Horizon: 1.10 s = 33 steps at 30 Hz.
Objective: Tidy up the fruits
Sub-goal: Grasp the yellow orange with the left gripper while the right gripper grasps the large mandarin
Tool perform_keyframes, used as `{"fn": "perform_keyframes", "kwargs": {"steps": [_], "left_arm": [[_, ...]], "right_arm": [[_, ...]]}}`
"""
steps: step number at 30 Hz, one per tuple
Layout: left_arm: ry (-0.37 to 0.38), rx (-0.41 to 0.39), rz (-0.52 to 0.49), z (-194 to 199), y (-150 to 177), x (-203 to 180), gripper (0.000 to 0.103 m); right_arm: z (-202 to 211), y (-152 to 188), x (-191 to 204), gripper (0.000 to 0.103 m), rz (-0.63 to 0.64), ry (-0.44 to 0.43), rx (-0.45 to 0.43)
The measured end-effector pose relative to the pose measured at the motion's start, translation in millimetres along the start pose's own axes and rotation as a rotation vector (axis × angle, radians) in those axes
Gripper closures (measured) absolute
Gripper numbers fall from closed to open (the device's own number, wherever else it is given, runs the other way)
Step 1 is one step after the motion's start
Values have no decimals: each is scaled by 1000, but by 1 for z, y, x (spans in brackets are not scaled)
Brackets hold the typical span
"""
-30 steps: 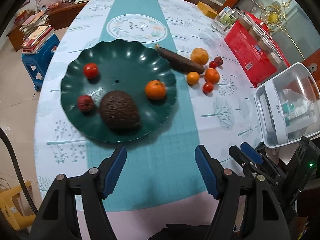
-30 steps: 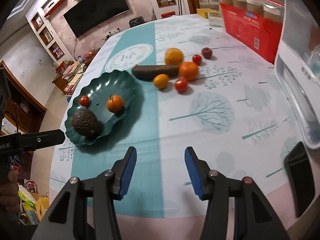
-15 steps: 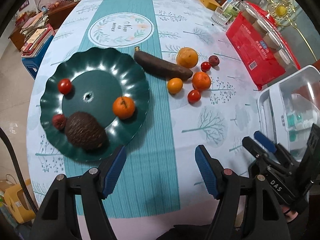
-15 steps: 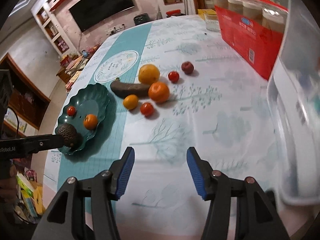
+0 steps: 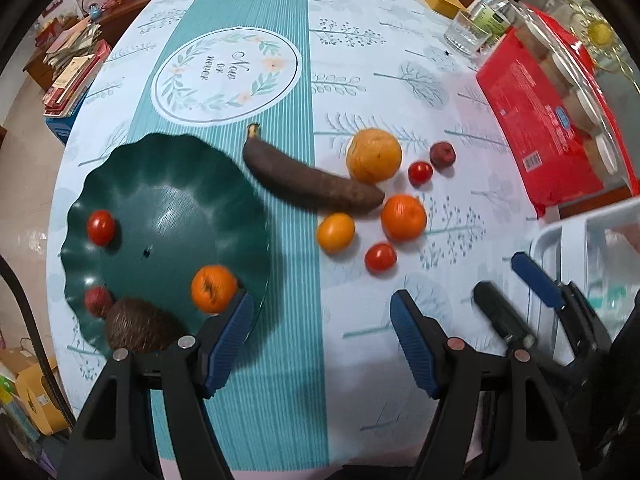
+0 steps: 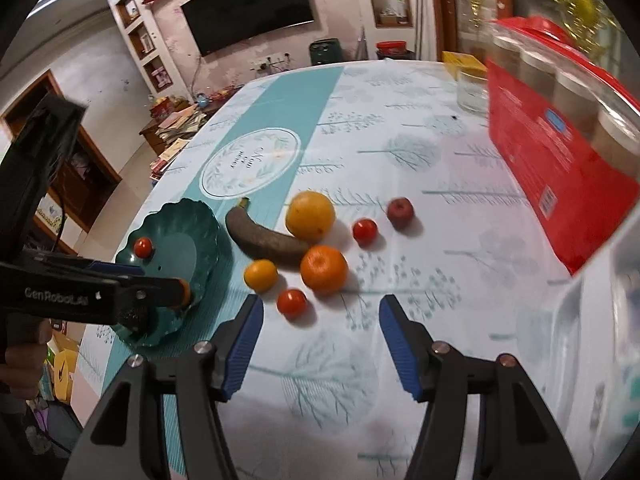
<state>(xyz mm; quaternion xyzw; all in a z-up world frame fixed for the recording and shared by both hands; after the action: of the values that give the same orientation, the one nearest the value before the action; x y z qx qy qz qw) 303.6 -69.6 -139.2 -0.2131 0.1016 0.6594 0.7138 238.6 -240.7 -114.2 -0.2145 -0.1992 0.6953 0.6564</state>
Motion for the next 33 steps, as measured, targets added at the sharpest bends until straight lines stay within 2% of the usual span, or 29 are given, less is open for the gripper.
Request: {"fn": "perform_keyframes", "kwargs": {"steps": [6, 15, 19, 26, 33], "left_arm": [[-2, -5, 43, -20, -31, 3, 33], [16, 54, 122, -62, -47, 16, 35], [21, 86, 136, -81, -49, 19, 40], [-16, 134, 115, -104, -50, 19, 43], [-25, 163, 111, -120, -50, 17, 56]], "right_arm": [[-26, -7, 11, 42, 78, 5, -8], [-64, -1, 13, 42, 90, 0, -63], [-77, 3, 15, 42, 95, 9, -92], [-91, 7, 16, 42, 94, -29, -91], [-103, 9, 19, 43, 91, -53, -68]]}}
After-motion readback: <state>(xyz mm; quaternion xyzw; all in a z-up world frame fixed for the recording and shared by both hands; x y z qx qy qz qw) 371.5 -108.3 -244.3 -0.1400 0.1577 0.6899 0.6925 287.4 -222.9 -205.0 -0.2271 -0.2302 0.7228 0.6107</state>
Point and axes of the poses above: each gripper's, at about its wrist camera, not at the fingertips, and z roughly against the way its jaws point, x to its left, y to its underside, the point moved 3 cm from there along -z, roughly the way its jaws point, and after that the axes turned 15 degrees about y, right-handed, at the moved point
